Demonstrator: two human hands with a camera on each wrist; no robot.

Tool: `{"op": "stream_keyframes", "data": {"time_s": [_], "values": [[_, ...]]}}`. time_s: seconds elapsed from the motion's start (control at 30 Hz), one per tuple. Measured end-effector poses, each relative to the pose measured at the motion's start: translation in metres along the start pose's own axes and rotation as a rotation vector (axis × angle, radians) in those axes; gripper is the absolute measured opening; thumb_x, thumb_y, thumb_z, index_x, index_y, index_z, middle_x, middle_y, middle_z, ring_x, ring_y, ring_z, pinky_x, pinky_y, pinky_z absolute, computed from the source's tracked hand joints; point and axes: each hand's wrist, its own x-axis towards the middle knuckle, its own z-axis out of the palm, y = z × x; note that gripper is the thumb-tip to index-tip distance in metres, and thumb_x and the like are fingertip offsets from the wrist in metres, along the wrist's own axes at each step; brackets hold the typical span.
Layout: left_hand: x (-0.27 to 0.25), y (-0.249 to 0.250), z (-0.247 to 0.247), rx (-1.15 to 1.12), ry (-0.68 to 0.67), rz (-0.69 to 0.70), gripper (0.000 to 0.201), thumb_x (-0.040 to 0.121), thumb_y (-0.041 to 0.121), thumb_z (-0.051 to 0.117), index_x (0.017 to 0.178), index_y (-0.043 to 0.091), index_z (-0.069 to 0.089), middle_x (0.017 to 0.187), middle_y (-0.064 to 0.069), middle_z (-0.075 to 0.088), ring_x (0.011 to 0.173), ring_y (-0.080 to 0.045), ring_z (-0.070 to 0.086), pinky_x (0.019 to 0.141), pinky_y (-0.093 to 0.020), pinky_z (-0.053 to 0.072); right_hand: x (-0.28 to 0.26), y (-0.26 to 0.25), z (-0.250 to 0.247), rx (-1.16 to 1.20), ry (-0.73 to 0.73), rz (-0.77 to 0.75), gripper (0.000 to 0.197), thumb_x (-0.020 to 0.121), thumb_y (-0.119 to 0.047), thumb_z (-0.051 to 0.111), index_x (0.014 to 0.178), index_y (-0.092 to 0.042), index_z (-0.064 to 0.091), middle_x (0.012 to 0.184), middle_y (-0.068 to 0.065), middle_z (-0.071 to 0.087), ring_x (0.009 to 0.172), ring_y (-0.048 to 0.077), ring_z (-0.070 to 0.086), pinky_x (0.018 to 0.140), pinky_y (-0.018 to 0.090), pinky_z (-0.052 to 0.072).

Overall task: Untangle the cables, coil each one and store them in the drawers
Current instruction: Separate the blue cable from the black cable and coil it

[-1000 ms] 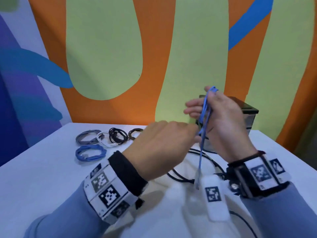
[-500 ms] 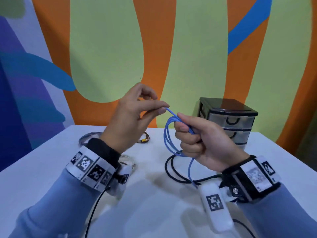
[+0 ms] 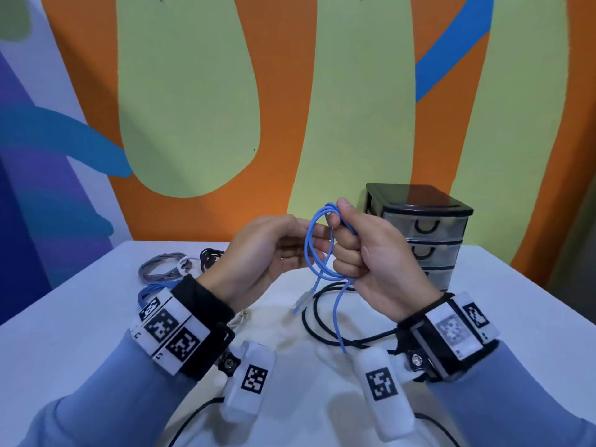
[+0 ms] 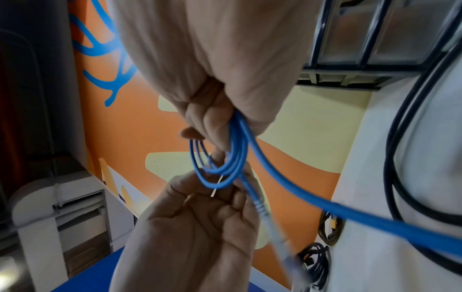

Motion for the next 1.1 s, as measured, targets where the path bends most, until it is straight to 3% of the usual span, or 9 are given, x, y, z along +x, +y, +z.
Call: {"op": "stream_keyframes", "data": {"time_s": [0.13,0.3,0.43,0.57,0.67,0.73,0.8,0.97,1.1], "values": [[-0.003,-0.002,0.002,0.064,-0.046,0.042,0.026,0.082,0.007,0.064,0.102,0.003,0.08,0.099,-0.014,0.077,0.094,-0.021,0.065,0.093,-0.034,0.051,0.002,0.002,-0.001,-0.095,0.14,-0.072,0.033,0.109,-0.031,0.052,0.084,-0.011,0.059,0.057,-0.006,0.02,0.043,0.007,0.015,0.04,0.019,0.017],[-0.003,-0.008,0.011,0.142,0.003,0.103,0.055,0.078,-0.003,0.088,0.128,0.004,0.067,0.091,-0.015,0.076,0.083,-0.023,0.07,0.092,-0.033,0.052,0.005,0.014,-0.001,-0.258,0.243,-0.133,0.038,0.109,-0.037,0.052,0.078,-0.016,0.059,0.055,-0.005,0.025,0.053,0.019,0.024,0.045,0.023,0.024],[-0.008,-0.001,0.012,0.184,0.005,0.179,0.065,0.081,-0.008,0.084,0.135,0.019,0.061,0.088,-0.016,0.077,0.081,-0.024,0.073,0.085,-0.027,0.057,0.004,0.018,-0.002,-0.341,0.237,-0.156,0.043,0.111,-0.04,0.047,0.075,-0.017,0.053,0.056,-0.001,0.04,0.05,0.018,0.031,0.045,0.023,0.026],[-0.014,0.007,0.013,0.227,-0.082,0.215,0.035,0.089,-0.015,0.071,0.119,0.004,0.074,0.094,-0.022,0.08,0.075,-0.016,0.073,0.067,-0.011,0.05,0.003,0.011,-0.005,-0.248,0.172,-0.095,0.039,0.111,-0.036,0.047,0.082,-0.012,0.058,0.057,0.0,0.045,0.045,0.011,0.029,0.041,0.017,0.025],[-0.011,0.0,0.012,0.345,-0.033,0.278,0.023,0.088,-0.005,0.073,0.101,0.012,0.083,0.086,-0.024,0.076,0.077,-0.018,0.067,0.074,-0.024,0.05,0.004,0.014,-0.005,-0.31,0.153,-0.106,0.045,0.112,-0.036,0.045,0.072,-0.016,0.051,0.055,-0.002,0.042,0.045,0.012,0.029,0.041,0.018,0.023],[-0.007,-0.008,0.011,0.546,0.044,0.373,0.023,0.085,0.006,0.072,0.091,0.024,0.085,0.076,-0.023,0.07,0.066,-0.022,0.053,0.065,-0.03,0.041,0.005,0.017,-0.003,-0.365,0.137,-0.122,0.045,0.112,-0.037,0.044,0.073,-0.015,0.046,0.058,-0.001,0.036,0.046,0.012,0.028,0.042,0.019,0.023],[-0.005,-0.014,0.01,0.72,0.11,0.465,0.024,0.086,0.008,0.071,0.088,0.029,0.084,0.07,-0.008,0.071,0.06,-0.022,0.054,0.06,-0.031,0.043,0.006,0.018,-0.004,-0.361,0.112,-0.119,0.044,0.113,-0.037,0.043,0.075,-0.014,0.044,0.061,0.0,0.03,0.046,0.011,0.024,0.041,0.019,0.021],[-0.003,-0.014,0.004,1.031,0.093,0.659,0.014,0.095,0.021,0.078,0.1,0.034,0.076,0.096,0.005,0.06,0.086,-0.013,0.058,0.074,-0.028,0.045,0.004,0.019,-0.007,-0.465,0.132,-0.136,0.045,0.113,-0.038,0.042,0.074,-0.016,0.048,0.058,-0.003,0.03,0.046,0.011,0.025,0.043,0.02,0.023],[-0.002,-0.01,0.004,0.767,0.217,0.668,0.002,0.097,0.025,0.078,0.098,0.024,0.078,0.089,0.001,0.059,0.079,-0.024,0.055,0.069,-0.034,0.045,0.006,0.019,-0.005,-0.508,0.161,-0.172,0.045,0.112,-0.041,0.043,0.074,-0.019,0.048,0.06,-0.004,0.028,0.052,0.014,0.024,0.048,0.026,0.022]]}}
